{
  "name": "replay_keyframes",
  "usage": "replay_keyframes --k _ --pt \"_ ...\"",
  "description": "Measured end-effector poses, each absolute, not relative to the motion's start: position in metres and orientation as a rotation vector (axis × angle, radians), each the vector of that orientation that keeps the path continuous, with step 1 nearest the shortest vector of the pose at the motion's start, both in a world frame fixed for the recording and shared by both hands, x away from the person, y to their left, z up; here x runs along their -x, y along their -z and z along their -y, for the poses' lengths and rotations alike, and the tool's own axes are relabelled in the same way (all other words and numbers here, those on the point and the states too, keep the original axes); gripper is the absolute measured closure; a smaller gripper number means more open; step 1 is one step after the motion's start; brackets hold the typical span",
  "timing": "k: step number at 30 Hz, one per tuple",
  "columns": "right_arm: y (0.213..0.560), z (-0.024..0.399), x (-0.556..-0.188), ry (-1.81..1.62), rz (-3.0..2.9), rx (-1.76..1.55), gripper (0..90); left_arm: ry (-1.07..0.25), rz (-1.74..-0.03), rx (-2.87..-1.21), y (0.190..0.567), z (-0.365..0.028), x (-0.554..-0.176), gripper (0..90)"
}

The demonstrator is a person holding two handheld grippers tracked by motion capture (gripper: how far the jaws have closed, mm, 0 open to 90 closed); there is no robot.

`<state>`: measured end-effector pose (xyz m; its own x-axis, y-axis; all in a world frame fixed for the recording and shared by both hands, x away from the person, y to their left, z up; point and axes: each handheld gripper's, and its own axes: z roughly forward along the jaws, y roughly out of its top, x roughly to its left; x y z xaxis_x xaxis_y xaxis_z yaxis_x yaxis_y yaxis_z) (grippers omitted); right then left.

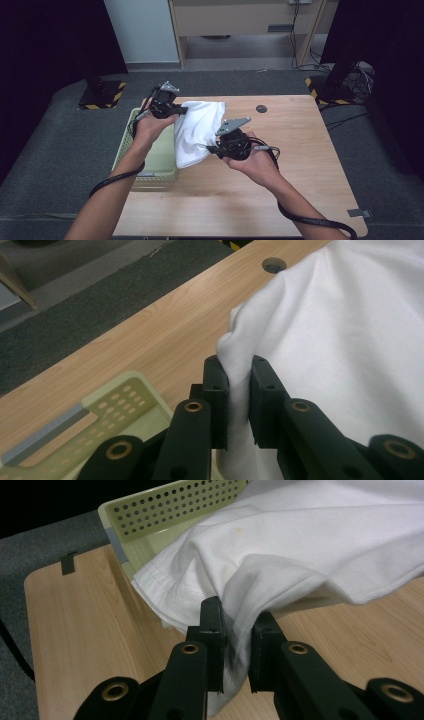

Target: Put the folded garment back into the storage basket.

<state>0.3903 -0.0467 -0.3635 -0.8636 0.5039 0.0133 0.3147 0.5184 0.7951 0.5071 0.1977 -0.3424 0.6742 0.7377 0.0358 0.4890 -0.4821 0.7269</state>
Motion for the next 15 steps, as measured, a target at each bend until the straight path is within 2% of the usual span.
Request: replay_keyframes --k 15 --pt "0.364 0.027 -0.403 -1.255 -2.546 -0.698 80.2 -0.475 -0.931 -2.162 0.337 -0.213 -0.513 80.2"
